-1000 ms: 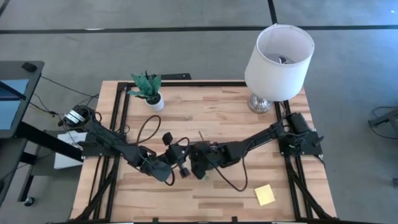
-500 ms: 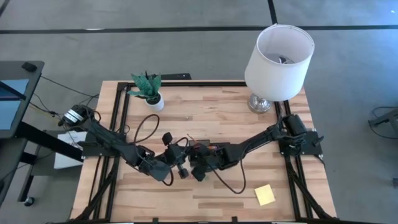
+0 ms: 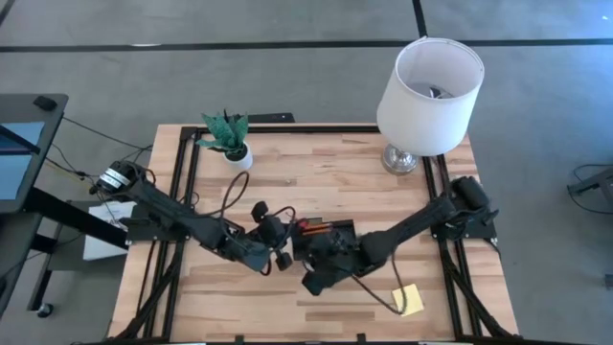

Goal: Pick and place office supplies into organizer
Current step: Put the black scissors into the black desk organizer

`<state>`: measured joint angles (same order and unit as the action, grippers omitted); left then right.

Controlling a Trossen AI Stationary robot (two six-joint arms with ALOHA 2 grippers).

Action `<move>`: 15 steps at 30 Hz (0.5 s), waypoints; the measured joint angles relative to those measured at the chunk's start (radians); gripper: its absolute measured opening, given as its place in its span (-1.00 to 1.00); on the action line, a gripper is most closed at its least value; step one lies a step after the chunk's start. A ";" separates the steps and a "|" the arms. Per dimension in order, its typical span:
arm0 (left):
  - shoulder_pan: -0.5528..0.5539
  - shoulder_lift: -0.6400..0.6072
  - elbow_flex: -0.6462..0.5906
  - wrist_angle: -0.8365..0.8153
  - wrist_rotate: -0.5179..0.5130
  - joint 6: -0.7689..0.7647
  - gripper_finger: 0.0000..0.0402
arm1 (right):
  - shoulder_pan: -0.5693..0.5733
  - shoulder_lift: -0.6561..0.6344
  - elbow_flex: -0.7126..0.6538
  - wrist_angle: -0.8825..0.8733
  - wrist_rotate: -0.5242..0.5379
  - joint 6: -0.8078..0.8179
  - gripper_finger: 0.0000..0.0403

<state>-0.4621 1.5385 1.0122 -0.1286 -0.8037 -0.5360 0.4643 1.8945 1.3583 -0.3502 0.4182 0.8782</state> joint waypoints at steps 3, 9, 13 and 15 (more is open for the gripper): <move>0.017 0.001 0.000 -0.024 0.031 -0.022 -0.91 | 0.037 -0.060 0.016 -0.016 0.067 -0.023 -1.00; 0.059 0.001 0.000 -0.122 0.120 -0.077 -0.83 | 0.114 -0.154 0.019 -0.023 0.204 -0.076 -1.00; 0.070 0.001 0.000 -0.119 0.136 -0.062 -0.69 | 0.147 -0.185 0.019 -0.041 0.268 -0.080 -1.00; 0.074 0.001 0.000 -0.108 0.137 -0.044 -0.61 | 0.154 -0.188 0.019 -0.039 0.278 -0.092 -1.00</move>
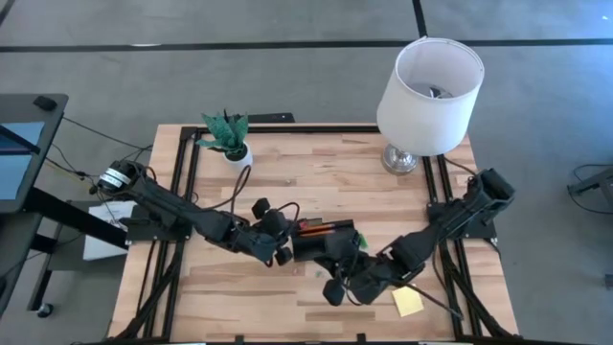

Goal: Pick and place office supplies into organizer
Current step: Put the black scissors into the black desk organizer, then adjust the black desk organizer on the table

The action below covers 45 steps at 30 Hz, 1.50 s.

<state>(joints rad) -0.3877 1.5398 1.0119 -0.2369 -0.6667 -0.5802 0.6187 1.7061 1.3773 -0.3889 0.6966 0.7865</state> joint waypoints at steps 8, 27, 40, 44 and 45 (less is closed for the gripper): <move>0.021 0.000 0.000 0.023 -0.009 0.041 -0.35 | 0.009 -0.001 0.000 -0.006 0.011 -0.001 -1.00; -0.013 -0.043 0.000 0.097 0.157 0.248 -0.31 | 0.065 -0.033 0.000 -0.201 0.039 0.083 -1.00; -0.150 -0.050 0.000 0.047 0.218 0.088 -0.34 | 0.094 0.182 -0.029 -0.143 -0.142 0.337 -1.00; -0.190 -0.050 0.000 0.032 0.217 0.087 -0.41 | 0.045 0.301 -0.030 -0.080 -0.177 0.366 -1.00; -0.196 -0.050 0.000 0.033 0.216 0.087 -0.43 | 0.028 0.314 -0.030 -0.081 -0.177 0.373 -1.00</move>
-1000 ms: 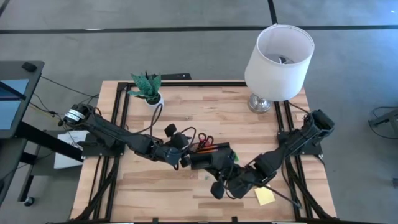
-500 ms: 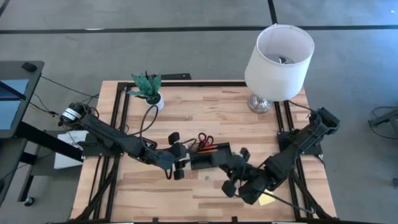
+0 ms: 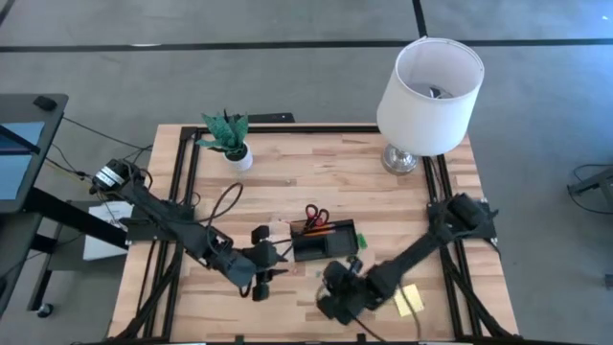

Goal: Pick and place office supplies into organizer
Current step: Adjust the black desk organizer on the table

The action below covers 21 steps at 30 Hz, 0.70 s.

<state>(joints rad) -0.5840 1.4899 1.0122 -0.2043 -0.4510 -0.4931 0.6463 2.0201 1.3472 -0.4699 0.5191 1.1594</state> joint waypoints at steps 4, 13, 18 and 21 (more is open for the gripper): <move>-0.012 0.000 0.000 0.003 -0.006 -0.017 -0.51 | -0.072 0.013 0.001 -0.015 -0.002 -0.018 -1.00; -0.017 0.001 0.000 -0.023 -0.007 -0.026 -0.61 | -0.201 0.013 0.001 -0.015 -0.084 -0.118 -1.00; -0.017 0.001 0.000 -0.031 -0.007 -0.008 -0.62 | -0.241 0.013 0.001 -0.016 -0.080 -0.173 -1.00; -0.017 0.001 0.000 -0.035 -0.007 -0.005 -0.62 | -0.272 0.013 0.001 -0.015 -0.102 -0.217 -1.00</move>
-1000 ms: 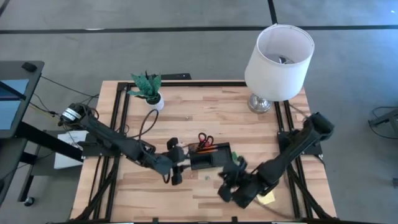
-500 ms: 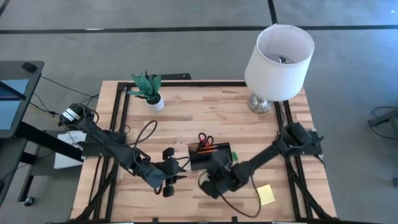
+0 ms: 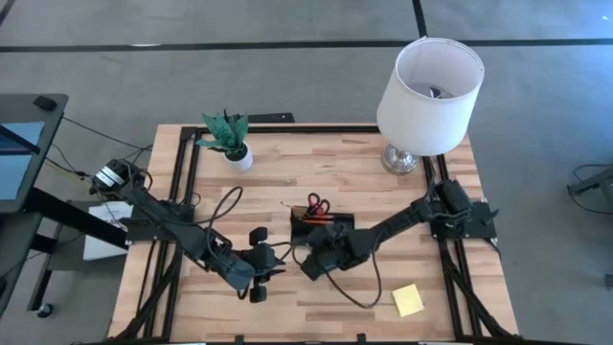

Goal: Pick and place office supplies into organizer
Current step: Adjust the black desk organizer on the table, then put the top yellow binder clip into the black desk organizer

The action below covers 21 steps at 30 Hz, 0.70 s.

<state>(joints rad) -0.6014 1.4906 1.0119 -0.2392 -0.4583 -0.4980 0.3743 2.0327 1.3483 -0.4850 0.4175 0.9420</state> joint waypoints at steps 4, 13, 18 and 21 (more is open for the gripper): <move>0.000 0.000 0.000 -0.013 0.000 0.000 -0.62 | -0.035 0.000 0.000 0.000 -0.024 -0.063 -1.00; 0.000 0.000 0.000 -0.028 0.001 -0.002 -0.62 | -0.103 0.000 0.000 0.004 -0.039 -0.158 -1.00; -0.001 0.000 0.000 -0.092 0.016 -0.050 -0.62 | -0.039 -0.048 0.001 0.067 -0.041 -0.190 -1.00; -0.010 0.001 -0.005 -0.120 0.008 -0.079 -0.62 | 0.031 -0.112 0.000 0.067 0.019 -0.191 -1.00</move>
<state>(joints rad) -0.6116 1.4919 1.0074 -0.3593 -0.4508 -0.5773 0.4055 1.9208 1.3483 -0.4176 0.4367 0.7513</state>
